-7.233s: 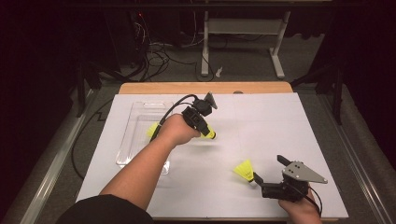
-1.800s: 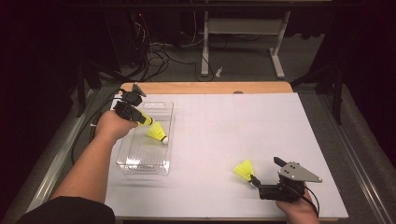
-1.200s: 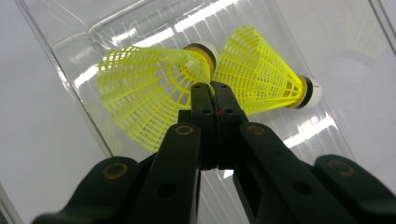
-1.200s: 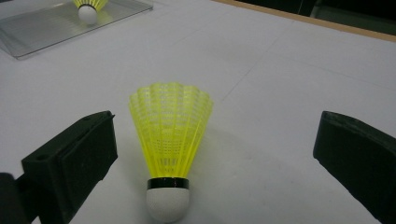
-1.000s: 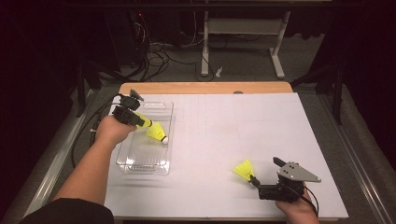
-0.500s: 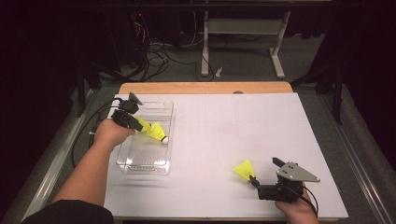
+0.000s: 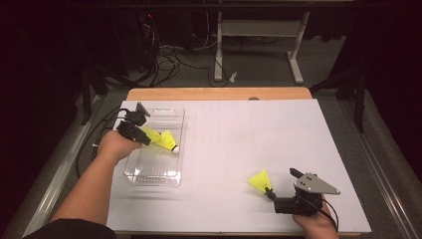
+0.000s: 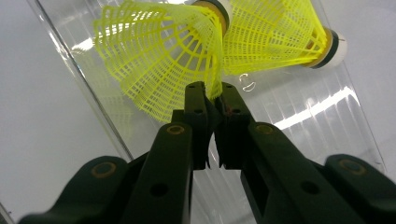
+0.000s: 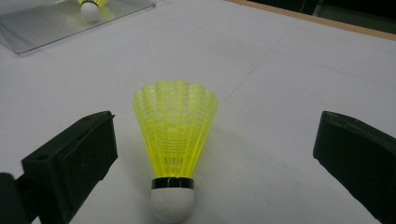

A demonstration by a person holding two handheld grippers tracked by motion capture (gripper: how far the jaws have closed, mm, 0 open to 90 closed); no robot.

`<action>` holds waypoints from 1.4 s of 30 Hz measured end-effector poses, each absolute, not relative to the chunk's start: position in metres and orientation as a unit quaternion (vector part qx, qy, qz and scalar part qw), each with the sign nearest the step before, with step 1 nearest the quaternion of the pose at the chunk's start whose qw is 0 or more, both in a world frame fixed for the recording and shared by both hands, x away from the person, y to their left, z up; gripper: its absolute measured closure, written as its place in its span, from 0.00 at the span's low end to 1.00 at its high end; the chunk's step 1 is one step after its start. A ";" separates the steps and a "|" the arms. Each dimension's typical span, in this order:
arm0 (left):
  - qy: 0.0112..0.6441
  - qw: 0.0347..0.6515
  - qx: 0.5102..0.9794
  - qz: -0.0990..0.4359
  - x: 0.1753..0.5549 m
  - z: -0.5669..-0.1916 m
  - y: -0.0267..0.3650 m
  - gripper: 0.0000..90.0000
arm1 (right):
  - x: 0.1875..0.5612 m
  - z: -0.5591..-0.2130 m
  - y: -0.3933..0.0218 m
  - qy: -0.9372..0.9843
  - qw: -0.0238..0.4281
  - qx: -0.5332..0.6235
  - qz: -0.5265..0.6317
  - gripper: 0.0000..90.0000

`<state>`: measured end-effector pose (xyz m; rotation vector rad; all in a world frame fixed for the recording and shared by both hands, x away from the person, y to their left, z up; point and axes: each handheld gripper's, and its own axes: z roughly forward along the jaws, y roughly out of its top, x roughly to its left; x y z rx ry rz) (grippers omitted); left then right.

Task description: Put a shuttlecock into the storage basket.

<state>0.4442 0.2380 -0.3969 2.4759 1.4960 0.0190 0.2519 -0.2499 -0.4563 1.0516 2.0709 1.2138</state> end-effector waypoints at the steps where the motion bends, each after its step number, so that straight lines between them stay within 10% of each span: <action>1: 0.514 0.127 0.848 0.006 0.444 -0.396 0.239 0.92 | 0.252 -0.456 -0.250 0.764 0.258 0.387 0.447 0.00; 18: 0.513 0.132 0.848 0.005 0.439 -0.387 0.239 0.61 | 0.251 -0.454 -0.250 0.763 0.260 0.385 0.449 0.00; 42: 0.504 0.132 0.854 -0.007 0.430 -0.374 0.231 0.42 | 0.250 -0.452 -0.250 0.761 0.262 0.383 0.453 0.00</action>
